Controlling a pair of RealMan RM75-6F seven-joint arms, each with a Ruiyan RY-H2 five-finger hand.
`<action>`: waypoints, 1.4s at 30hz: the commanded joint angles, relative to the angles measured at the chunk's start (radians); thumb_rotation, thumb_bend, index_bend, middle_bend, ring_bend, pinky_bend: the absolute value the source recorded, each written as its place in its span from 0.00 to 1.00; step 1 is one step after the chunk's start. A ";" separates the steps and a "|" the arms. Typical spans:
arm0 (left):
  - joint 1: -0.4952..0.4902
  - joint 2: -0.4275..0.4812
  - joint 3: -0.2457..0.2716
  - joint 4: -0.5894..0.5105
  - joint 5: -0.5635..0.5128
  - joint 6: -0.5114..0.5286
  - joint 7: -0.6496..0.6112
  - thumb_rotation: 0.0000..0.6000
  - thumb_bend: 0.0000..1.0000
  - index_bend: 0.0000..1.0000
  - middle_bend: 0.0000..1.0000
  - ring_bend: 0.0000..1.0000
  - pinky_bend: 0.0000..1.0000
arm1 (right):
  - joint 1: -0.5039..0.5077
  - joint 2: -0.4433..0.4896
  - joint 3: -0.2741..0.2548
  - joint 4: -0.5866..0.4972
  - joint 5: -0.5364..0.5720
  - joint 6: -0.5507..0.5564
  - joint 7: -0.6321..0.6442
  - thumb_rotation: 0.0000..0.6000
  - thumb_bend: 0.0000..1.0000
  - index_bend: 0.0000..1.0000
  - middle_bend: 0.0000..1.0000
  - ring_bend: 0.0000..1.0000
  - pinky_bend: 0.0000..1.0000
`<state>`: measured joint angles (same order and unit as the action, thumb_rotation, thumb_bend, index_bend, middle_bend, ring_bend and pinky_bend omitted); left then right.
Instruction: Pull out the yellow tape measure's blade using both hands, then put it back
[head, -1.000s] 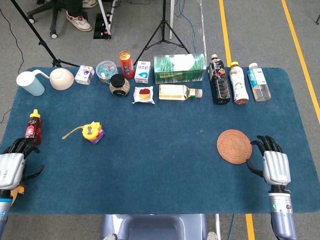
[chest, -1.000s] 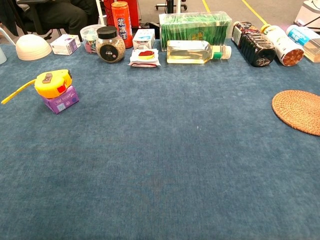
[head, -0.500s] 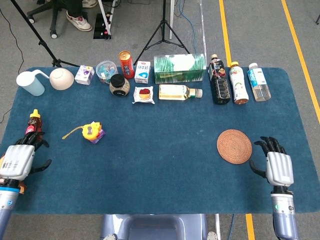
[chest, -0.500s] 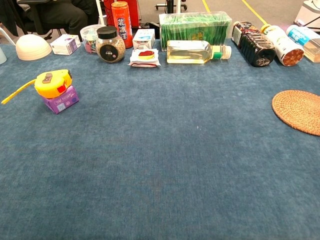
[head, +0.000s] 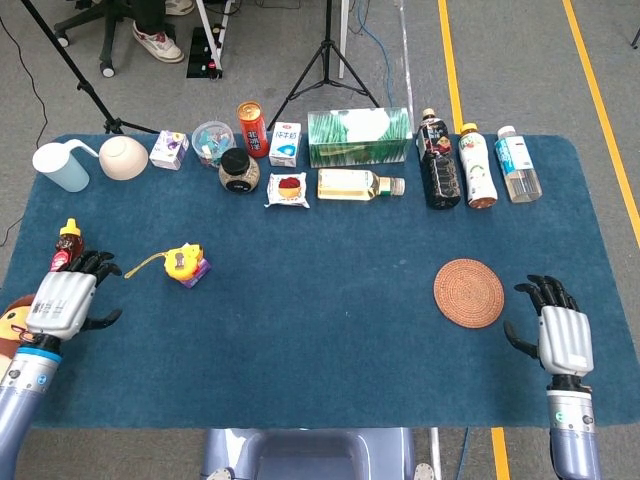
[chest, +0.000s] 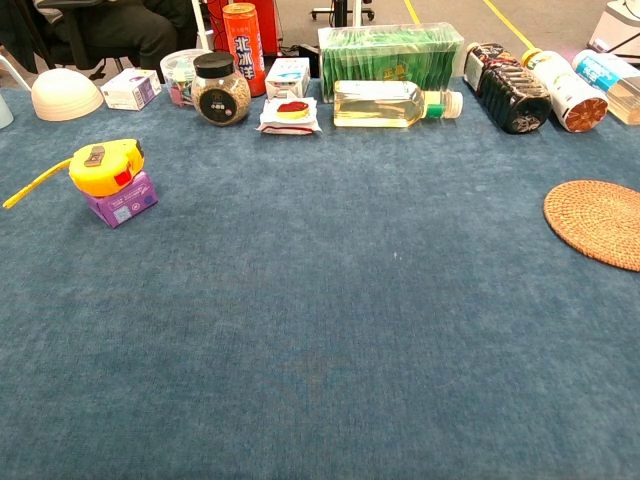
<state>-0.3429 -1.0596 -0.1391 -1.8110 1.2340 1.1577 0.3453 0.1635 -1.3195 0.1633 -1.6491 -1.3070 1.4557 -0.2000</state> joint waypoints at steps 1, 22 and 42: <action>-0.018 -0.021 -0.007 0.021 -0.025 -0.010 0.018 1.00 0.18 0.26 0.19 0.13 0.29 | 0.002 0.001 0.002 0.001 0.001 -0.002 0.001 0.91 0.33 0.27 0.19 0.13 0.22; -0.164 -0.177 -0.026 0.191 -0.126 -0.135 0.080 1.00 0.16 0.20 0.11 0.07 0.27 | 0.008 -0.003 0.011 0.010 0.027 -0.024 -0.001 0.90 0.33 0.27 0.19 0.13 0.22; -0.255 -0.268 -0.050 0.302 -0.222 -0.217 0.044 1.00 0.16 0.22 0.11 0.03 0.26 | -0.005 0.014 0.005 -0.011 0.031 -0.018 0.003 0.91 0.33 0.27 0.18 0.12 0.22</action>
<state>-0.5957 -1.3257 -0.1894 -1.5114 1.0144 0.9437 0.3918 0.1584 -1.3051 0.1685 -1.6596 -1.2763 1.4370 -0.1968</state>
